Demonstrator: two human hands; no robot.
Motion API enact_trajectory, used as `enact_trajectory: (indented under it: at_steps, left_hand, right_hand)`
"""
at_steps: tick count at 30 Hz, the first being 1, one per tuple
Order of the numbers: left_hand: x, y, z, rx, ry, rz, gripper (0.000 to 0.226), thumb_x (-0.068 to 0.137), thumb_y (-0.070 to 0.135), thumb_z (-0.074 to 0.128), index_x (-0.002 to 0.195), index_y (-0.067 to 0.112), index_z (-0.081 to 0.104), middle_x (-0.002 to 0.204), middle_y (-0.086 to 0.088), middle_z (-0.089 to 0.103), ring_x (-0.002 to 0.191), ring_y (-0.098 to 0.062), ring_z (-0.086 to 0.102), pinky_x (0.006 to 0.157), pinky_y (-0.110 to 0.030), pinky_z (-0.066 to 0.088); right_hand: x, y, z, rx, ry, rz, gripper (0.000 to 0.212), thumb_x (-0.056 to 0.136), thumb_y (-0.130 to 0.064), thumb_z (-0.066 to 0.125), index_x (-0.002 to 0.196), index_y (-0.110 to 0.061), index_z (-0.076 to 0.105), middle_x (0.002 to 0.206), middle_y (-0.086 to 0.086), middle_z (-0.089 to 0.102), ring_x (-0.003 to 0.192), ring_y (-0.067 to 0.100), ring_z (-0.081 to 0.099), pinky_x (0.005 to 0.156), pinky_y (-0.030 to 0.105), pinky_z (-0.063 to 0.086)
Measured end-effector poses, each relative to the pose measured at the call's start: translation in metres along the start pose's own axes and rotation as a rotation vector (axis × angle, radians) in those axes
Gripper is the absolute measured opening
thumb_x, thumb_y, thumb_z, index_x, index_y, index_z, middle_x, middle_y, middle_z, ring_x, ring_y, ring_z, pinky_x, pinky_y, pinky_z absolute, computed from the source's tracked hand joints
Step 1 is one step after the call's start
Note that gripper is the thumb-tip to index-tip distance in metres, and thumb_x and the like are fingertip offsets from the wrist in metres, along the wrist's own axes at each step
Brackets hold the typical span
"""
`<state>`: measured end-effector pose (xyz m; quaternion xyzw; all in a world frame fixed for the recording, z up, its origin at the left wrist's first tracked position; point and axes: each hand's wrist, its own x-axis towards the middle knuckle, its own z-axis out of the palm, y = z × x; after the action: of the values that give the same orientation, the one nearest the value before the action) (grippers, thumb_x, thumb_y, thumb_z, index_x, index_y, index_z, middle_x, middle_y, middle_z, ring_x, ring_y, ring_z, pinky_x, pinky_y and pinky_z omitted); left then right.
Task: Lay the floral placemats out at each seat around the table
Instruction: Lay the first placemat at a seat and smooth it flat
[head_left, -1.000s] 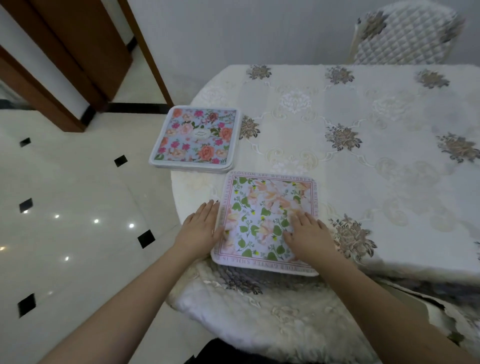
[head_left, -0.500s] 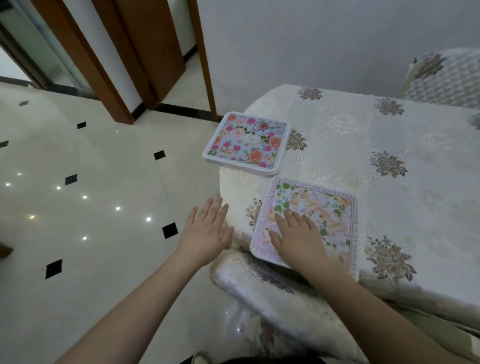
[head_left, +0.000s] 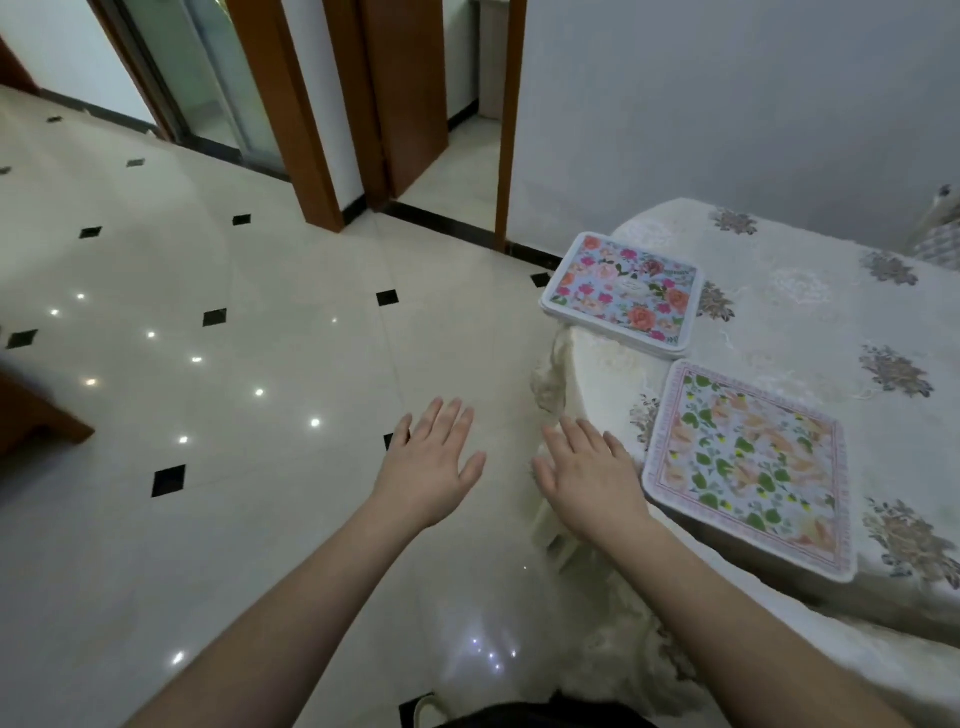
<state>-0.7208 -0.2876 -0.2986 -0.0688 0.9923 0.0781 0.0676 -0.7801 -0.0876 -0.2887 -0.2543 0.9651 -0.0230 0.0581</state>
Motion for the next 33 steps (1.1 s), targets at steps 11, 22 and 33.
enact_trajectory:
  at_steps: [11,22,33]
  left_hand:
    - [-0.024,-0.098,-0.010,0.021,0.087,-0.092,0.067,0.099,0.057,0.011,0.158,0.028,-0.003,0.167,0.008,-0.002,0.153,-0.012,-0.006,0.122,-0.042,-0.006]
    - [0.063,-0.139,-0.011,0.063,0.054,-0.076,0.067,0.099,0.058,0.008,0.158,0.027,-0.003,0.167,0.007,-0.003,0.153,-0.013,-0.009,0.123,-0.043,-0.007]
    - [0.187,-0.153,-0.052,0.111,0.009,-0.007,0.065,0.101,0.056,0.009,0.158,0.027,-0.004,0.167,0.005,-0.005,0.153,-0.016,-0.010,0.123,-0.046,-0.002]
  right_hand:
    - [0.040,-0.087,-0.002,-0.068,0.012,-0.102,0.059,0.101,-0.050,0.028,0.154,-0.025,0.027,0.160,0.002,0.031,0.147,0.019,0.027,0.117,0.038,0.021]
    - [0.129,-0.097,0.010,-0.004,-0.042,-0.110,0.059,0.102,-0.049,0.022,0.156,-0.025,0.017,0.164,0.002,0.017,0.151,0.020,0.014,0.120,0.042,0.013]
    - [0.253,-0.081,0.000,0.030,-0.066,-0.124,0.061,0.103,-0.048,0.020,0.157,-0.024,0.009,0.166,0.002,0.008,0.152,0.022,0.009,0.121,0.044,0.009]
